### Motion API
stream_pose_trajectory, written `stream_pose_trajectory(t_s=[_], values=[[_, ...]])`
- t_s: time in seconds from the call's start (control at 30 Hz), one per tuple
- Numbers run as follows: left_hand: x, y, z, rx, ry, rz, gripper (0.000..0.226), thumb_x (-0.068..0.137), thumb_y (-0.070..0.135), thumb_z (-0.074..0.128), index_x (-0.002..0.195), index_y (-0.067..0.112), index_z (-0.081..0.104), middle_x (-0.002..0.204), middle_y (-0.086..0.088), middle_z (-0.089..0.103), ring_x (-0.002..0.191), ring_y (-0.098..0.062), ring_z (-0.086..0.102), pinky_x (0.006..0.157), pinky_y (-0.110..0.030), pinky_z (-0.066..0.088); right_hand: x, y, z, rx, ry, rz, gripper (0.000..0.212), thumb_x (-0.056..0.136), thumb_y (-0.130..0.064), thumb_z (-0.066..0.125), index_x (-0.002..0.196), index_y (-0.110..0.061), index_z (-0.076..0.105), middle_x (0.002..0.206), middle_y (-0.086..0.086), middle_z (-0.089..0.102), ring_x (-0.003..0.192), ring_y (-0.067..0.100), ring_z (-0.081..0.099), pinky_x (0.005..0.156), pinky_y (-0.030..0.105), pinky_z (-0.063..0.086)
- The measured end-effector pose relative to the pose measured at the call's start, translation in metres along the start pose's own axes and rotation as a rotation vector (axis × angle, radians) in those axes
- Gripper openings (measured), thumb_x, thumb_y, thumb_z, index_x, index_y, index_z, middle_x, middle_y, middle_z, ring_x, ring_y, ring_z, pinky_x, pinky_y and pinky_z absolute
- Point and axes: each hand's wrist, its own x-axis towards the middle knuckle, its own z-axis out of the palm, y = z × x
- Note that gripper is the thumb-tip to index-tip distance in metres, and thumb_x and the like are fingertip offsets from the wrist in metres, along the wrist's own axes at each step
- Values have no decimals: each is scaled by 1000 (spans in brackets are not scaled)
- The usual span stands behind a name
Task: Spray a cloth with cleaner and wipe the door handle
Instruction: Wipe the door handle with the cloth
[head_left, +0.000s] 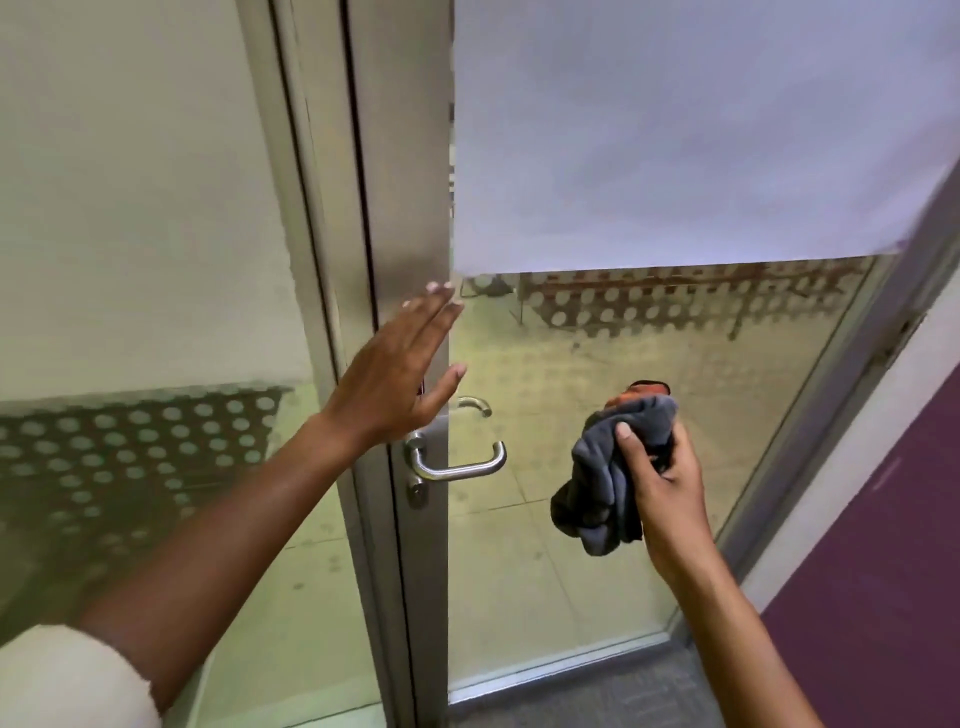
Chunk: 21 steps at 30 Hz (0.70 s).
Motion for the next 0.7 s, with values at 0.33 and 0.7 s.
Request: stream_pose_trajectory(t_s=[0.33, 0.7], values=[[-44, 124, 5, -54, -62, -208, 69, 98, 49, 38, 155, 14, 23, 165, -1, 17, 153, -11, 8, 126, -34, 14, -13, -25, -79, 106, -158, -35, 23, 93, -19, 60, 115, -25, 58, 110, 6, 71, 106, 20, 68, 97, 45, 52], [-126, 236, -28, -93, -64, -482, 64, 98, 42, 41, 152, 9, 32, 162, -3, 25, 152, -9, 14, 125, -24, 12, -60, -15, -111, 200, -398, 68, 28, 93, -21, 60, 120, -16, 56, 112, 9, 70, 108, 25, 66, 91, 38, 53]])
